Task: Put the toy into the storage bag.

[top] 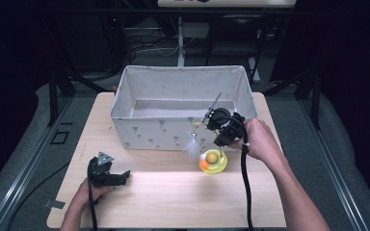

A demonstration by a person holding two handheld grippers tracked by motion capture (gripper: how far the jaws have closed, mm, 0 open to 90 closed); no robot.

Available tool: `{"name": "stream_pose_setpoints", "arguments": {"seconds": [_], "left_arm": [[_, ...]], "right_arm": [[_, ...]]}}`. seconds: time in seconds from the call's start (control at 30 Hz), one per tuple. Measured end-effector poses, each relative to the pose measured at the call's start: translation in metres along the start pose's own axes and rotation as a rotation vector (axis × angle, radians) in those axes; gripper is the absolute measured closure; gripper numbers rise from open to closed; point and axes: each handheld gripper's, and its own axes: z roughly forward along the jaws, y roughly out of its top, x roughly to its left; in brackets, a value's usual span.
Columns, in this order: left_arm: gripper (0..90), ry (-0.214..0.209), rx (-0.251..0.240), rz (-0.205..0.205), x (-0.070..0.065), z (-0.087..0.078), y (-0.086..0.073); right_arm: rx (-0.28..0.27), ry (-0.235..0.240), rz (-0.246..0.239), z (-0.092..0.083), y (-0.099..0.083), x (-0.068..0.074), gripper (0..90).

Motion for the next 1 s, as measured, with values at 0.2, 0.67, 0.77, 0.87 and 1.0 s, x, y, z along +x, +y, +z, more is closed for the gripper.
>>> {"name": "stream_pose_setpoints", "arguments": {"seconds": [0.2,0.67,0.77,0.87,1.0], "left_arm": [[0.3,0.0,-0.001,0.0,0.0,0.0,0.0],[0.3,-0.001,-0.001,-0.001,0.0,0.0,0.0],[0.3,-0.001,0.0,0.0,0.0,0.0,0.0],[0.3,0.0,0.0,0.0,0.0,0.0,0.0],[0.3,-0.001,0.0,0.0,0.0,0.0,0.0]], "right_arm": [[-0.005,0.002,-0.005,-0.007,0.002,-0.001,88.1],[-0.022,0.002,-0.009,-0.027,0.007,-0.003,88.1],[-0.019,0.0,-0.005,-0.033,0.009,-0.004,88.1],[-0.02,-0.006,-0.007,-0.038,0.011,-0.006,88.1],[-0.017,-0.011,-0.012,-0.043,0.013,-0.008,88.1]]}}
